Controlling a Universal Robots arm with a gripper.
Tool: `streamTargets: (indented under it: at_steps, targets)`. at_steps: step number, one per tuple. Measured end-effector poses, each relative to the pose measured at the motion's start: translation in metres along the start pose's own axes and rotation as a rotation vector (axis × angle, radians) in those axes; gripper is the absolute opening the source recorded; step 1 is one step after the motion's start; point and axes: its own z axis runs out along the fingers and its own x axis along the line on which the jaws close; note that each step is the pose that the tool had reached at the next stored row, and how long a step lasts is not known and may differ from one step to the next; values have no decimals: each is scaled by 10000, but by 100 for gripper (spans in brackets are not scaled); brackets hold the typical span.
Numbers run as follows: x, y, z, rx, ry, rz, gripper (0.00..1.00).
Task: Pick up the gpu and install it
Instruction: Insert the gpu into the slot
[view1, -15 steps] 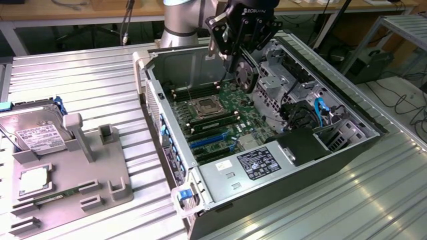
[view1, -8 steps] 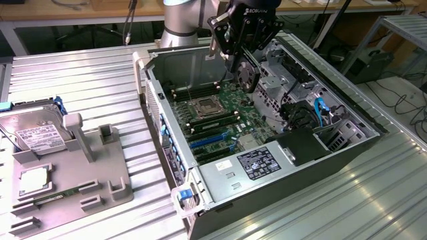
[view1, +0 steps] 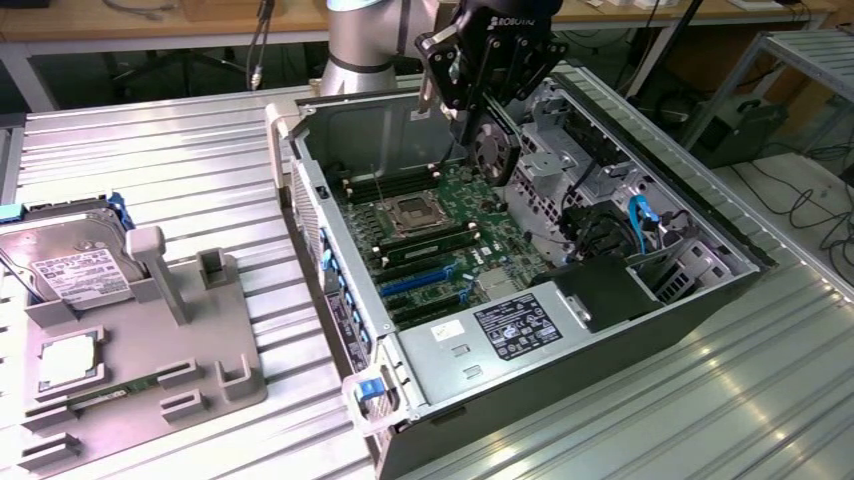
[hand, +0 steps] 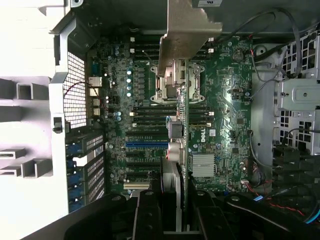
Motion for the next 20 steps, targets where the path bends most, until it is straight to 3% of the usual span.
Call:
streamTargets:
  at_steps: [20]
  targets:
    - [0,0,0,1,4,-652,28]
